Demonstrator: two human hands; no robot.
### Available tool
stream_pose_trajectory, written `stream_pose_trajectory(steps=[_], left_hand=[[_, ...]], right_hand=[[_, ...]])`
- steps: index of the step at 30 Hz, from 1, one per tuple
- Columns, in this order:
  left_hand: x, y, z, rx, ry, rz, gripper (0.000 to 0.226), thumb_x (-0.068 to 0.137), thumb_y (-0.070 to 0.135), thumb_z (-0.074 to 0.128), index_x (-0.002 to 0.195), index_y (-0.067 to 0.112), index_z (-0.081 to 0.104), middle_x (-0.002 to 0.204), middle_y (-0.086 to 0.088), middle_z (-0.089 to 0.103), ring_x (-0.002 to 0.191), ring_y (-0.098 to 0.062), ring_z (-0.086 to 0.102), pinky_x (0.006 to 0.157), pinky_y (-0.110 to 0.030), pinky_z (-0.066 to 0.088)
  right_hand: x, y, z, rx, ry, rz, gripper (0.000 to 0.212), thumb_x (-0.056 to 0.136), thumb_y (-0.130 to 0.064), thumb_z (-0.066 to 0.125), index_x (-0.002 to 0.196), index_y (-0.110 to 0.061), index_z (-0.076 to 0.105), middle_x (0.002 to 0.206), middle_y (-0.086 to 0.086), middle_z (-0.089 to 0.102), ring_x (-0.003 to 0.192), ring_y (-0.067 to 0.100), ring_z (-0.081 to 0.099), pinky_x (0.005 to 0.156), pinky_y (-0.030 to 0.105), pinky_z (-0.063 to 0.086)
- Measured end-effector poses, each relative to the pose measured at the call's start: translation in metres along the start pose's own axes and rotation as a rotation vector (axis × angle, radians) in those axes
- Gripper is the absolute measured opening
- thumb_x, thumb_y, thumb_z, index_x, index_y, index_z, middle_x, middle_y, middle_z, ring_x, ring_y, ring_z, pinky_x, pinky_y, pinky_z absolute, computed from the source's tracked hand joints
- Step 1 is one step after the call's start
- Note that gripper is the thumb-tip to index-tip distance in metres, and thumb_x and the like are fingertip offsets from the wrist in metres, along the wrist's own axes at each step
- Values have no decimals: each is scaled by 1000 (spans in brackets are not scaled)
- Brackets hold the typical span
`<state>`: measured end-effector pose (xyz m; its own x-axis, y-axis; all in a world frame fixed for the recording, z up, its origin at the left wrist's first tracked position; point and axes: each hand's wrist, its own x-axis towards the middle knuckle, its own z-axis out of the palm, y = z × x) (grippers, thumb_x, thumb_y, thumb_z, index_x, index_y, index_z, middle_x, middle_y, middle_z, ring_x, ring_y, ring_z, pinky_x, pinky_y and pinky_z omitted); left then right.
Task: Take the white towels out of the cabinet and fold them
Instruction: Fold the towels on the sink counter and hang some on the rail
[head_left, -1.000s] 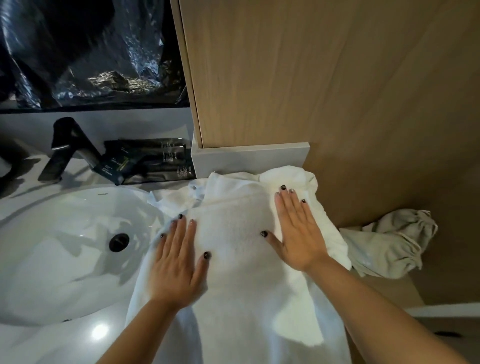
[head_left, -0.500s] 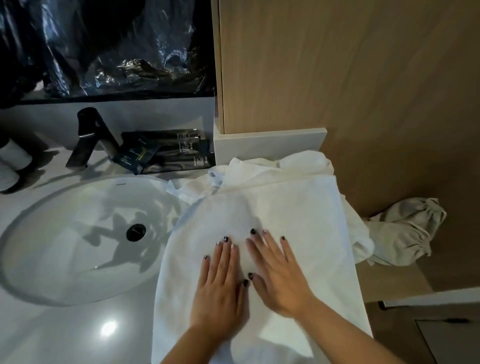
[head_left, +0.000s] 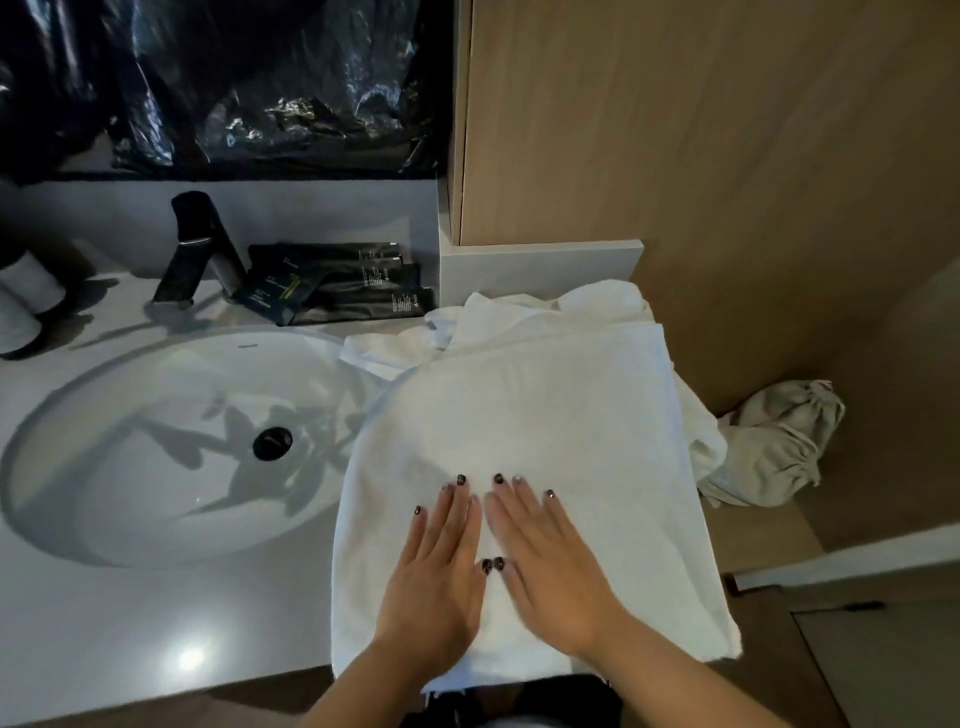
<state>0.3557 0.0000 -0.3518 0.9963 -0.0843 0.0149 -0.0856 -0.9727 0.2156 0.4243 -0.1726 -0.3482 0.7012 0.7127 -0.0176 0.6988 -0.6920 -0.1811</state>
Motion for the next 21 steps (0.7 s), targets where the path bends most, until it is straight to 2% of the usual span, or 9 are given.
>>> stream_pose_trajectory(steps=[3,6,11,14,16,17,19,20,21], left_hand=[[-5,-2,3,48,-25,-3,62,97,38,32,148,4,40,157,-14,31,145,-31,31,111,-45,20],[-13,-13,7,52,-54,-9,62,100,42,25,156,13,21,164,-9,13,151,-30,14,116,-48,13],[-30,-30,11,52,-106,-161,67,100,53,7,157,18,-2,165,-3,-11,152,-21,-12,121,-45,1],[-33,-32,10,51,-126,-199,70,95,56,-6,154,19,-13,162,-1,-23,149,-20,-23,121,-43,-8],[-32,-27,5,26,-110,-212,72,92,53,-7,153,16,-11,160,-4,-22,150,-24,-19,122,-44,-11],[-30,-22,2,1,-97,-214,72,91,51,-7,153,13,-10,159,-5,-22,150,-26,-17,122,-44,-11],[-25,-5,-3,-23,-87,-168,71,91,47,-6,153,12,-12,158,-6,-25,150,-27,-18,121,-44,-12],[-22,6,-4,-20,-80,-120,70,93,46,-3,153,12,-12,159,-6,-25,150,-26,-19,122,-45,-11],[-18,20,-4,-23,-71,-60,68,96,45,1,155,12,-10,160,-6,-22,150,-26,-19,122,-46,-9]], right_hand=[[-14,4,8,-61,-65,72,61,103,-45,22,156,-15,21,164,0,12,152,19,7,116,48,13],[-30,27,7,-91,-99,151,67,102,-53,14,157,-15,9,165,-1,1,152,17,-2,119,47,6],[-52,61,4,-89,-155,257,73,95,-63,-4,154,-21,-15,162,-7,-20,148,10,-21,121,42,-7],[-54,75,-1,-76,-142,211,69,98,-60,3,151,-24,-21,158,-11,-28,144,5,-29,120,36,-13],[-60,76,-7,117,-113,179,63,104,-48,21,155,-25,-8,162,-11,-16,145,2,-26,122,33,-10],[-67,75,-12,281,-28,193,59,105,-40,30,156,-24,6,164,-10,-3,148,2,-17,123,32,-3],[-91,71,-18,585,303,309,47,101,-27,44,147,-28,39,157,-16,31,147,0,14,120,24,18],[-104,70,-21,676,476,426,40,99,-24,48,137,-36,49,146,-24,42,140,-2,30,115,20,27],[-116,70,-22,746,598,597,35,98,-21,51,127,-41,53,135,-27,48,131,0,42,109,21,35]])
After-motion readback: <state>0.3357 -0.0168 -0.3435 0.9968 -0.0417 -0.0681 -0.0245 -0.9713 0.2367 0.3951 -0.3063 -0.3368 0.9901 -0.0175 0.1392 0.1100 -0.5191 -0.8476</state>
